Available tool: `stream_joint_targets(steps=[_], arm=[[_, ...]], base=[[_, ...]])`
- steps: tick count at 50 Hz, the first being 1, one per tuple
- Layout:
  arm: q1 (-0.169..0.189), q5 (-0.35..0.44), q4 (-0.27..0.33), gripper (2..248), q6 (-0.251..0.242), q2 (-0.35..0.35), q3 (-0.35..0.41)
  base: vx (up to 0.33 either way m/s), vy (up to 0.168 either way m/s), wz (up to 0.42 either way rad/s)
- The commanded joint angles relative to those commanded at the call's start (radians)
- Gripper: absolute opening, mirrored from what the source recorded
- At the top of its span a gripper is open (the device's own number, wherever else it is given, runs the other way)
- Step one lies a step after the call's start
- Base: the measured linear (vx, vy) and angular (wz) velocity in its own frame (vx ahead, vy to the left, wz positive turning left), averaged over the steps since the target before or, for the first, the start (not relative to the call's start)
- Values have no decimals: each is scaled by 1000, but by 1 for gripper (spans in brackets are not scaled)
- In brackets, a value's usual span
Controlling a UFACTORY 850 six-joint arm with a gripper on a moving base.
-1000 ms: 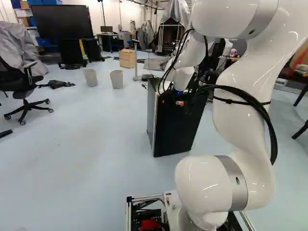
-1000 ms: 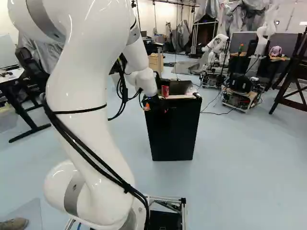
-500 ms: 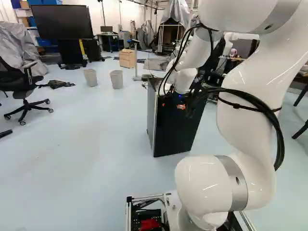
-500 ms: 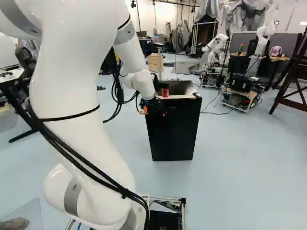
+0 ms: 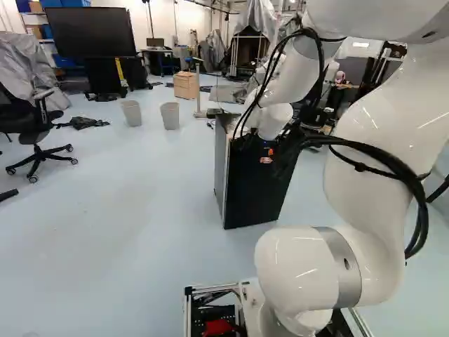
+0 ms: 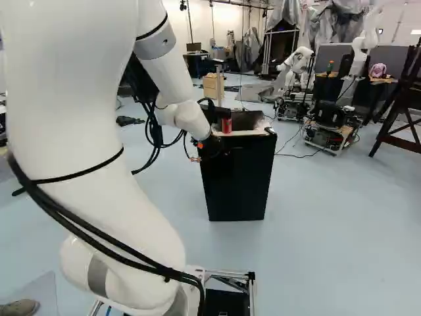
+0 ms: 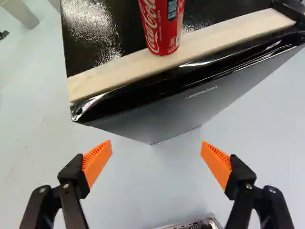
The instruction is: Grab a drink from the fridge
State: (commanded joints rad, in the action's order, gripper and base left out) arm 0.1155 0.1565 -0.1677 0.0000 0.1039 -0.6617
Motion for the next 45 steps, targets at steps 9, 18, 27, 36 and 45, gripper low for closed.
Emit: stream_joint_targets(steps=[9, 18, 27, 36, 45], arm=[[-11, 95, 0, 247, 0, -32, 35], [-19, 189, 0, 247, 0, -41, 44], [-21, 284, 0, 247, 0, -42, 45], [-21, 379, 0, 247, 0, -38, 45], [-21, 474, 0, 247, 0, -18, 43]], base=[[0, 0, 0], [0, 0, 0], [0, 0, 0], [0, 0, 0], [0, 0, 0]])
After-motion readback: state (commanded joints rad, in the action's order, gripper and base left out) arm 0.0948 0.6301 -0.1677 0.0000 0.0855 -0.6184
